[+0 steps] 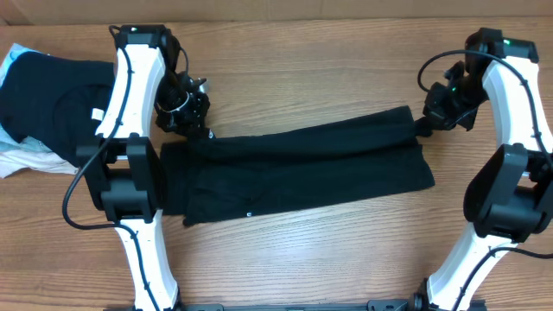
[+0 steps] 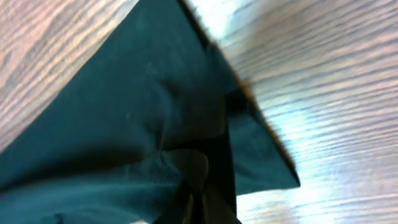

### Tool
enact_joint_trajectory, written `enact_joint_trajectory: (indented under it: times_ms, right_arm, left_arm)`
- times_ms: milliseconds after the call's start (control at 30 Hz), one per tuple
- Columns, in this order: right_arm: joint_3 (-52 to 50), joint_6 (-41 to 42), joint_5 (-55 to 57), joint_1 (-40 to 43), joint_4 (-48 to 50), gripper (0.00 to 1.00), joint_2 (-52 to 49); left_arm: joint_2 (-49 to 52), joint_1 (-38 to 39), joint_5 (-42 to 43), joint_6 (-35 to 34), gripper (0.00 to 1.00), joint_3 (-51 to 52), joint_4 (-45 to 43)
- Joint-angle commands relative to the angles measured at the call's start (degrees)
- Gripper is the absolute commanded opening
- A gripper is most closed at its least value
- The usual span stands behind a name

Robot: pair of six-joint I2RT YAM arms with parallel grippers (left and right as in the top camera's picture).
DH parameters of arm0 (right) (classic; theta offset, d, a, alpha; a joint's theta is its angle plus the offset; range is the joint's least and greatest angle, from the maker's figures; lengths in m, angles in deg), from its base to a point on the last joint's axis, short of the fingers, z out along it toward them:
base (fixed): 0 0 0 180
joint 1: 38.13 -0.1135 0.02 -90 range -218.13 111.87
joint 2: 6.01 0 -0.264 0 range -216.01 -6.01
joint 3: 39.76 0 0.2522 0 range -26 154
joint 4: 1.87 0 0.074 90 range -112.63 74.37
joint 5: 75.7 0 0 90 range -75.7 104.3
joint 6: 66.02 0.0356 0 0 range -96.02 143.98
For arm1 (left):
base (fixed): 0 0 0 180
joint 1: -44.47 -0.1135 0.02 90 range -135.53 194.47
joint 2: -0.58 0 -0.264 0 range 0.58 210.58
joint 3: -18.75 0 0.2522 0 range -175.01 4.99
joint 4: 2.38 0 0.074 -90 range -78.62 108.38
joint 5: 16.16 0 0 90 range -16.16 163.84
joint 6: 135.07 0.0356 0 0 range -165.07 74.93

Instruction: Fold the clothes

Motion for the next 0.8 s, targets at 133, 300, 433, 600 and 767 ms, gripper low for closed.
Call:
enact_joint_trajectory:
  times_ms: [133, 300, 433, 600, 767]
  right_arm:
    - [0.90, -0.42, 0.94, -0.66, -3.43, 0.05, 1.77]
    - [-1.38, -0.42, 3.76, -0.66, -4.35, 0.05, 1.64]
    - [-4.83, -0.35, 4.11, -0.66, -2.97, 0.05, 1.64]
    - [-7.21, -0.17, 4.15, -0.66, -1.90, 0.06, 1.64]
    - [-8.44, 0.24, 5.16, -0.59, -0.96, 0.06, 1.66]
  left_arm:
    - [-1.11, 3.48, -0.39, 1.05, 0.04, 8.46, 0.39]
    - [-2.67, 4.00, -4.04, -0.15, 0.04, 13.92, 0.39]
    - [-8.39, 3.80, -5.40, -0.44, 0.04, 17.35, 0.39]
    - [-12.24, 3.89, -7.39, -0.48, 0.05, 18.93, 0.33]
    - [-12.24, 3.98, -7.43, -1.36, 0.06, 22.69, -1.92]
